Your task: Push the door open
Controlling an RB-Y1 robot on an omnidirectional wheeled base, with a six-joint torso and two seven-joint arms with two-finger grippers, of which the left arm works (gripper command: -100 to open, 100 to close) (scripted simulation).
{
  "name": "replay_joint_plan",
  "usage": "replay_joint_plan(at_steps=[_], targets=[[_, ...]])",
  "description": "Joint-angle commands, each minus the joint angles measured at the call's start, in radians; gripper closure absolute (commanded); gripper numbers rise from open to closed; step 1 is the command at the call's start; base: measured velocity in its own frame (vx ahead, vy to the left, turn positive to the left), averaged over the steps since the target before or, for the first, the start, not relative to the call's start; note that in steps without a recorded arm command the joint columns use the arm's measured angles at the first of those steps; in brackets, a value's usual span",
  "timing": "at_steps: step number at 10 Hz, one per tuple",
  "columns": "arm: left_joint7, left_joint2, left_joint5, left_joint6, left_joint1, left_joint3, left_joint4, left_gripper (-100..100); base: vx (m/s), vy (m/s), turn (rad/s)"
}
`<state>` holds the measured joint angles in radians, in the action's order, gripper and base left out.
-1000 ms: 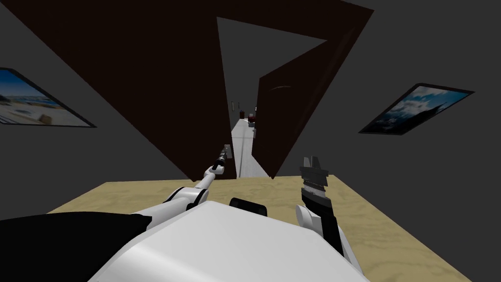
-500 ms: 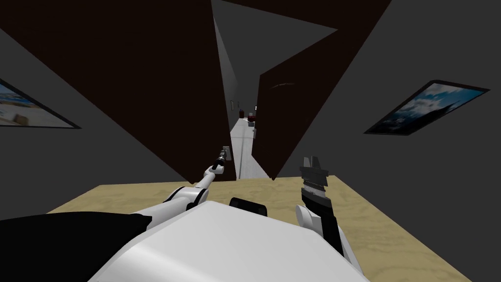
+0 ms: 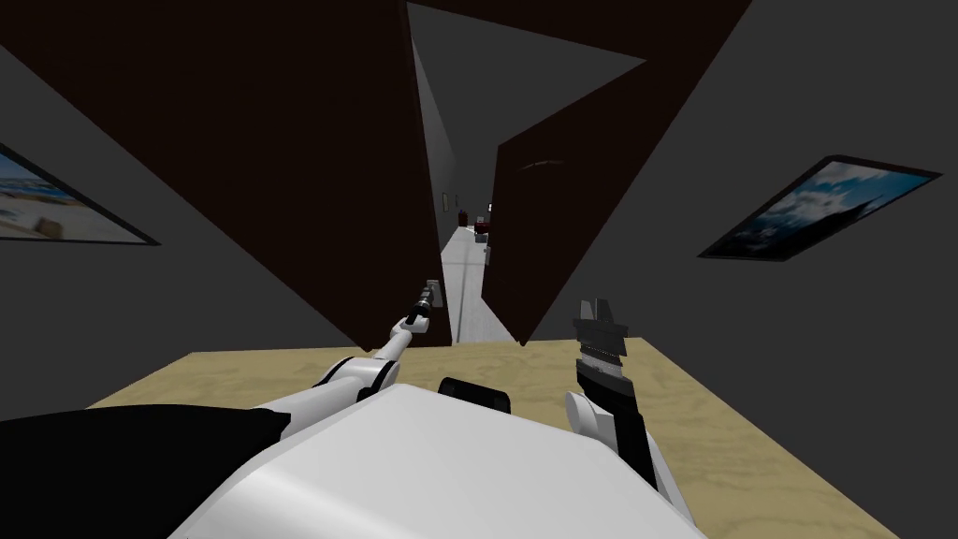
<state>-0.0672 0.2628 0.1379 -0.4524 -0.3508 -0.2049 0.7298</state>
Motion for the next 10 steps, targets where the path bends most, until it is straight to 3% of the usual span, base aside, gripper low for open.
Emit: replay_joint_plan(at_steps=[1,6,10], targets=[[0.008,-0.002,0.000,-0.002,-0.005,-0.007,0.002,100,0.153,-0.003,0.090],[0.050,-0.033,-0.005,-0.005,-0.022,-0.033,-0.005,100,0.182,-0.005,0.113],[0.098,-0.071,-0.011,-0.009,-0.042,-0.062,-0.013,100,0.215,-0.007,0.168]])
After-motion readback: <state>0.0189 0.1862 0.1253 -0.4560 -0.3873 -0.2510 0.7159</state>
